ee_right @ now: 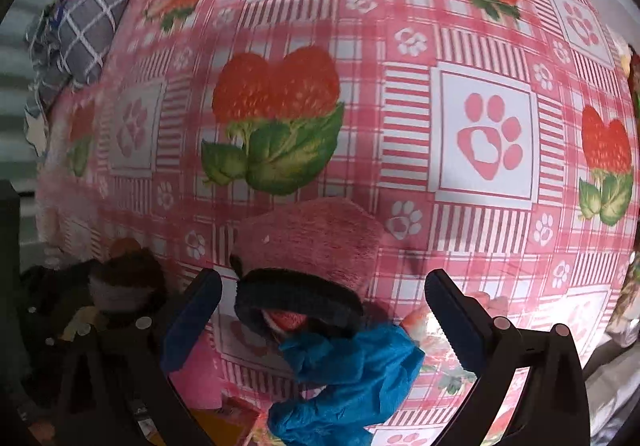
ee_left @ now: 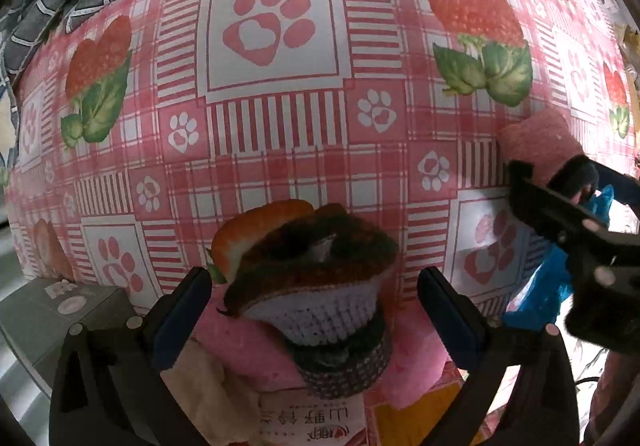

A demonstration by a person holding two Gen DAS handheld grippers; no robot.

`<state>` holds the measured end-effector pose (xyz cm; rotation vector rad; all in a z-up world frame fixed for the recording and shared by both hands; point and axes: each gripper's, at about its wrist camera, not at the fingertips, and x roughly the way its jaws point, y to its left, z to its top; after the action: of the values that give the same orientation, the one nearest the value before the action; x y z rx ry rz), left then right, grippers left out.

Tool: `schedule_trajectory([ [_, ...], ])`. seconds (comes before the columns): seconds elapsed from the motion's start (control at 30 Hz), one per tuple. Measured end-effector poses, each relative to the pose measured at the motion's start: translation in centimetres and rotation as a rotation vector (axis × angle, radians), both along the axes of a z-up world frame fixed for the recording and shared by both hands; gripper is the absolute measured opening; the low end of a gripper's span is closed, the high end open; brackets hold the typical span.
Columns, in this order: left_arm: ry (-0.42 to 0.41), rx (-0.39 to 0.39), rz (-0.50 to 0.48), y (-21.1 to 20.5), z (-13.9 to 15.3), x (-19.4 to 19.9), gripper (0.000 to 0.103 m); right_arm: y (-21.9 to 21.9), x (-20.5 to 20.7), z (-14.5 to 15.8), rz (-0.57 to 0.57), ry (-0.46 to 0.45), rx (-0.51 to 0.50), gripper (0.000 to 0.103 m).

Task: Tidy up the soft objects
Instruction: 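Grasp the striped knit hat with left gripper while right grasps the pink knit sock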

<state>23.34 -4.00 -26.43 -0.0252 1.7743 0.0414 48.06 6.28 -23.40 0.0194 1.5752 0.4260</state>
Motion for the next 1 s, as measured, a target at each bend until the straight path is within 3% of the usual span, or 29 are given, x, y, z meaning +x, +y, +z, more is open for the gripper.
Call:
schedule_trajectory([
  [0.1, 0.014, -0.003, -0.002, 0.0, -0.1, -0.1, 0.091, 0.2, -0.4, 0.1, 0.023, -0.019, -0.025, 0.071],
  [0.13, 0.027, -0.003, 0.002, -0.1, -0.3, 0.0, 0.082, 0.2, -0.5, 0.2, 0.026, -0.025, -0.021, 0.058],
  [0.2, 0.038, -0.016, 0.014, 0.1, -0.4, 0.1, 0.074, -0.1, -0.4, 0.2, 0.0, -0.004, 0.038, 0.046],
  [0.27, 0.02, -0.017, 0.008, 0.2, 0.2, 0.3, 0.053, -0.6, -0.2, 0.4, -0.034, 0.005, 0.069, 0.046],
  [0.33, -0.001, -0.064, 0.026, 0.5, 1.0, 0.6, 0.045, -1.5, -0.3, 0.9, -0.062, -0.001, 0.098, 0.046],
  [0.63, -0.194, -0.048, 0.082, 2.2, 6.0, 1.4, 0.044, -4.6, 0.3, 4.7, -0.185, -0.024, 0.21, 0.046],
  [1.0, -0.274, -0.021, 0.038, 2.0, 10.0, 0.2, 0.044, -5.9, -0.7, 6.8, -0.228, -0.027, 0.224, 0.046],
])
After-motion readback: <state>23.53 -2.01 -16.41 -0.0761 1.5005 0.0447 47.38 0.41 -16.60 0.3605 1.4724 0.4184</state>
